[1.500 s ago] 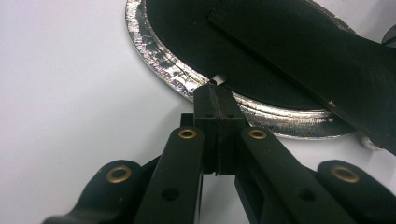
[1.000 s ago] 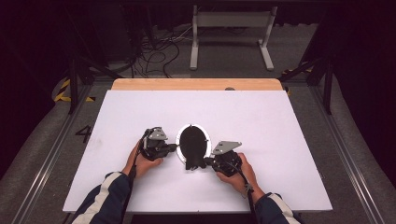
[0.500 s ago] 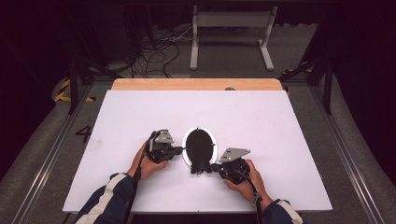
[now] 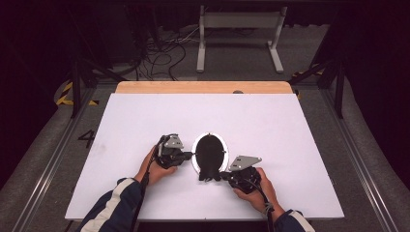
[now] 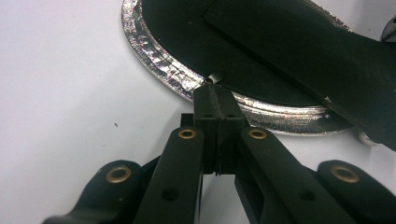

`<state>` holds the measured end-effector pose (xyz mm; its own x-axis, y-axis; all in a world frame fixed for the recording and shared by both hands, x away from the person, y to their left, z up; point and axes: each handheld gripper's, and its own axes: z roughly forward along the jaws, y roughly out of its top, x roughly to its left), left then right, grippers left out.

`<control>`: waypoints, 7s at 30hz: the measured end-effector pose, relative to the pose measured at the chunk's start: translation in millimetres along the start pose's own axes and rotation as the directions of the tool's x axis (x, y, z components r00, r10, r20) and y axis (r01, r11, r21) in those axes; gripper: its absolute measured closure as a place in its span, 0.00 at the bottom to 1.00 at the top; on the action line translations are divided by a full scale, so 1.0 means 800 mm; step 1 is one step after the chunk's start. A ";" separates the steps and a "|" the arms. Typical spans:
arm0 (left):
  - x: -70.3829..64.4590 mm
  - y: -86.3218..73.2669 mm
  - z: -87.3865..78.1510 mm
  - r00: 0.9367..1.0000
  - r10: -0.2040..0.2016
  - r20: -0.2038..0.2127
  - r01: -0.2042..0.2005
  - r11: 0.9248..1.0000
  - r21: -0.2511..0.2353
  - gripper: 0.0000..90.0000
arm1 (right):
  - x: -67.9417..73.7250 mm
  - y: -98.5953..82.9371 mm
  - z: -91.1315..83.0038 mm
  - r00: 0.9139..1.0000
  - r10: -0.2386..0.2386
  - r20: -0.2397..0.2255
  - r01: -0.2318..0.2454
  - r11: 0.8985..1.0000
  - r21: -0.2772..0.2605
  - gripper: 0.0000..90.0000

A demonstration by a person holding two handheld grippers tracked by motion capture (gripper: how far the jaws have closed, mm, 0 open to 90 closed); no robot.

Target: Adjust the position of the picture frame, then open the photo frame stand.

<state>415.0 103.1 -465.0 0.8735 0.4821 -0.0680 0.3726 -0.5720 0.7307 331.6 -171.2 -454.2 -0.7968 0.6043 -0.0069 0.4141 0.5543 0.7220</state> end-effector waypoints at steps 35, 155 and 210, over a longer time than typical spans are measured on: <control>-0.002 0.002 -0.007 1.000 0.028 -0.013 -0.028 1.000 -0.013 0.93 | 0.001 -0.005 0.000 1.000 -0.006 0.002 0.006 1.000 0.012 1.00; -0.028 -0.109 -0.121 0.982 0.024 -0.189 -0.033 0.999 -0.040 0.17 | 0.002 0.002 -0.006 0.986 0.115 -0.123 -0.115 0.993 0.008 0.81; -0.010 -0.034 -0.042 0.991 0.051 -0.122 -0.054 0.998 -0.015 0.19 | -0.066 0.004 0.037 0.690 0.579 -0.434 -0.648 0.761 -0.014 0.70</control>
<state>387.2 137.1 -461.4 0.8466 0.5296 0.0532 0.3204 -0.5869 0.7436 388.1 -184.2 -471.9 -0.5007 0.4899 0.7136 0.8256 0.0226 0.5638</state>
